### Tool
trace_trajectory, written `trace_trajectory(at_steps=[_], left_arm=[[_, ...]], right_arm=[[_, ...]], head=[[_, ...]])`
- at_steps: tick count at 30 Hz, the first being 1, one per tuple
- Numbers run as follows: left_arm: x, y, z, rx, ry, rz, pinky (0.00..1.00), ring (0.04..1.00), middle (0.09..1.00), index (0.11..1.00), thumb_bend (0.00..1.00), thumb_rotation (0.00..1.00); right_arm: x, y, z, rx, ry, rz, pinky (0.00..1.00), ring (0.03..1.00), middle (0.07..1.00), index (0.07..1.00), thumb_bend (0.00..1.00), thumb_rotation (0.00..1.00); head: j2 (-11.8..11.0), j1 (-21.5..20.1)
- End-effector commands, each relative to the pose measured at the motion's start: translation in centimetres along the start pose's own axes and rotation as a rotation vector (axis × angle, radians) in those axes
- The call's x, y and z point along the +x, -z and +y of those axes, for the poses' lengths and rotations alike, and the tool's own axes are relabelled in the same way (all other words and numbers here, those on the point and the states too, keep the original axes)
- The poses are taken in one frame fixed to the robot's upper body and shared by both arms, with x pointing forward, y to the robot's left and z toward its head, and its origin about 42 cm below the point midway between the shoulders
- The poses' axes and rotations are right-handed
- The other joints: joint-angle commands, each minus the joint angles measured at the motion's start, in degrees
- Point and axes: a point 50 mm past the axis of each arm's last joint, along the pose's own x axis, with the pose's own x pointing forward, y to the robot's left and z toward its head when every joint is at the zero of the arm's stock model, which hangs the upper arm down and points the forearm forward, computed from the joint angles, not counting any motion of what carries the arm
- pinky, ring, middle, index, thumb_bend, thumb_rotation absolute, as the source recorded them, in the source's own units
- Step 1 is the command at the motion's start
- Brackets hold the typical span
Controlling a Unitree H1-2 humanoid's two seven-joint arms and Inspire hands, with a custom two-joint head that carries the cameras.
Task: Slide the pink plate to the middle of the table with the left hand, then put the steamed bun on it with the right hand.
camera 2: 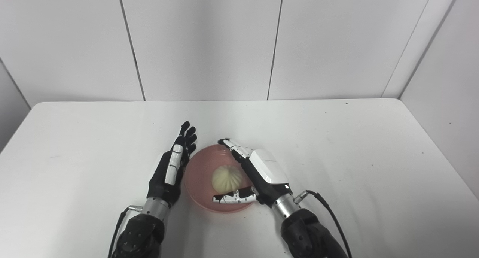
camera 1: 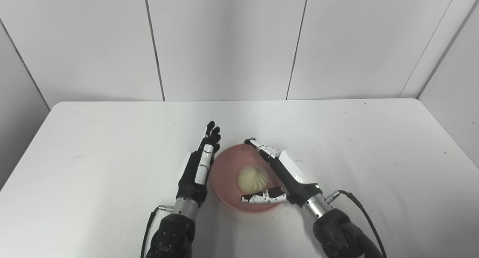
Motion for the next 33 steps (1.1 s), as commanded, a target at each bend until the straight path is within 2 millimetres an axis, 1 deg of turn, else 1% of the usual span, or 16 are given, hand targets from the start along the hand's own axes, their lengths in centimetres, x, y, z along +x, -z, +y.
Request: trace_trajectory(at_steps=[1, 4, 6, 7, 8, 9, 12, 13, 14, 15, 17, 18, 22, 27, 30, 33], left_arm=[[-1.1, 1.5, 0.1, -0.013, -0.008, 0.03, 1.0, 0.993, 0.992, 1.0, 0.64, 1.0], [-1.1, 1.5, 0.3, -0.019, -0.012, 0.031, 1.0, 0.992, 0.993, 1.0, 0.64, 1.0], [-1.2, 1.4, 0.4, -0.011, -0.013, 0.036, 1.0, 0.995, 0.995, 1.0, 0.64, 1.0], [-1.2, 1.4, 0.4, -0.009, -0.013, 0.037, 1.0, 0.996, 0.996, 1.0, 0.65, 1.0], [-1.2, 1.4, 0.5, -0.005, -0.016, 0.042, 1.0, 0.997, 0.996, 1.0, 0.65, 1.0], [-1.3, 1.3, 0.7, -0.006, -0.019, 0.043, 1.0, 1.0, 1.0, 1.0, 0.66, 1.0], [-1.5, 1.0, 1.0, 0.014, -0.024, 0.012, 1.0, 1.0, 0.998, 0.992, 0.63, 1.0], [-1.6, 0.9, 1.1, 0.023, -0.025, 0.001, 1.0, 1.0, 0.999, 0.992, 0.63, 1.0], [-1.6, 0.9, 1.1, 0.034, -0.027, -0.004, 1.0, 1.0, 0.997, 0.99, 0.63, 1.0], [-1.7, 0.9, 1.2, 0.046, -0.029, -0.005, 1.0, 1.0, 0.995, 0.987, 0.63, 1.0], [-1.7, 0.8, 1.3, 0.054, -0.034, 0.0, 1.0, 1.0, 0.999, 0.991, 0.64, 1.0], [-1.7, 0.7, 1.3, 0.047, -0.036, -0.001, 1.0, 1.0, 1.0, 0.996, 0.63, 1.0], [-1.8, 0.6, 1.5, 0.033, -0.051, -0.009, 1.0, 1.0, 1.0, 0.996, 0.62, 1.0], [-1.9, 0.6, 1.8, 0.061, -0.063, -0.014, 1.0, 1.0, 1.0, 0.998, 0.64, 1.0], [-2.0, 0.6, 1.9, 0.072, -0.072, -0.009, 1.0, 1.0, 1.0, 1.0, 0.66, 1.0], [-2.1, 0.7, 2.1, 0.096, -0.086, -0.011, 1.0, 1.0, 1.0, 1.0, 0.68, 1.0]], right_arm=[[0.8, -1.1, -1.2, -0.033, 0.023, -0.073, 0.97, 0.977, 0.976, 0.91, 0.62, 0.52], [0.7, -1.0, -1.3, -0.039, 0.009, -0.056, 1.0, 0.998, 0.997, 0.936, 0.62, 0.67], [0.6, -0.8, -1.3, -0.025, 0.013, -0.053, 1.0, 1.0, 1.0, 0.956, 0.64, 0.74], [0.6, -0.8, -1.3, -0.019, 0.015, -0.052, 1.0, 1.0, 1.0, 0.963, 0.65, 0.76], [0.4, -0.5, -1.2, -0.001, 0.04, -0.056, 1.0, 1.0, 1.0, 0.964, 0.65, 0.76], [0.3, -0.3, -1.1, 0.025, 0.072, -0.058, 0.96, 1.0, 1.0, 0.992, 0.66, 0.77], [0.0, 0.0, -0.3, 0.162, 0.205, -0.078, 0.91, 1.0, 1.0, 0.999, 0.66, 0.7], [0.0, 0.1, -0.2, 0.193, 0.238, -0.086, 0.91, 1.0, 1.0, 1.0, 0.65, 0.73], [-0.1, 0.2, 0.0, 0.223, 0.262, -0.088, 0.93, 1.0, 1.0, 1.0, 0.63, 0.77], [-0.1, 0.3, 0.1, 0.253, 0.282, -0.085, 0.97, 1.0, 1.0, 1.0, 0.62, 0.8], [-0.2, 0.4, 0.2, 0.334, 0.322, -0.072, 0.99, 1.0, 1.0, 1.0, 0.6, 0.84], [-0.3, 0.5, 0.2, 0.374, 0.345, -0.062, 1.0, 1.0, 1.0, 1.0, 0.59, 0.89], [-0.4, 0.6, 0.0, 0.454, 0.396, -0.005, 1.0, 1.0, 1.0, 1.0, 0.6, 0.92], [-0.6, 1.0, -0.3, 0.551, 0.418, 0.053, 1.0, 1.0, 1.0, 1.0, 0.59, 0.96], [-0.6, 1.3, -0.3, 0.612, 0.41, 0.087, 1.0, 1.0, 1.0, 1.0, 0.59, 0.96], [-0.6, 1.5, -0.1, 0.694, 0.405, 0.115, 1.0, 1.0, 1.0, 1.0, 0.59, 0.9]], head=[[0.0, 0.0], [0.1, -0.1], [0.0, -0.1], [0.0, -0.1], [0.0, -0.2], [0.0, -0.4], [0.0, -0.5], [0.0, -0.5], [0.0, -0.5], [0.0, -0.5], [0.1, -0.6], [0.1, -0.6], [0.4, -0.5], [0.5, -0.4], [0.5, -0.5], [0.6, -0.3]])
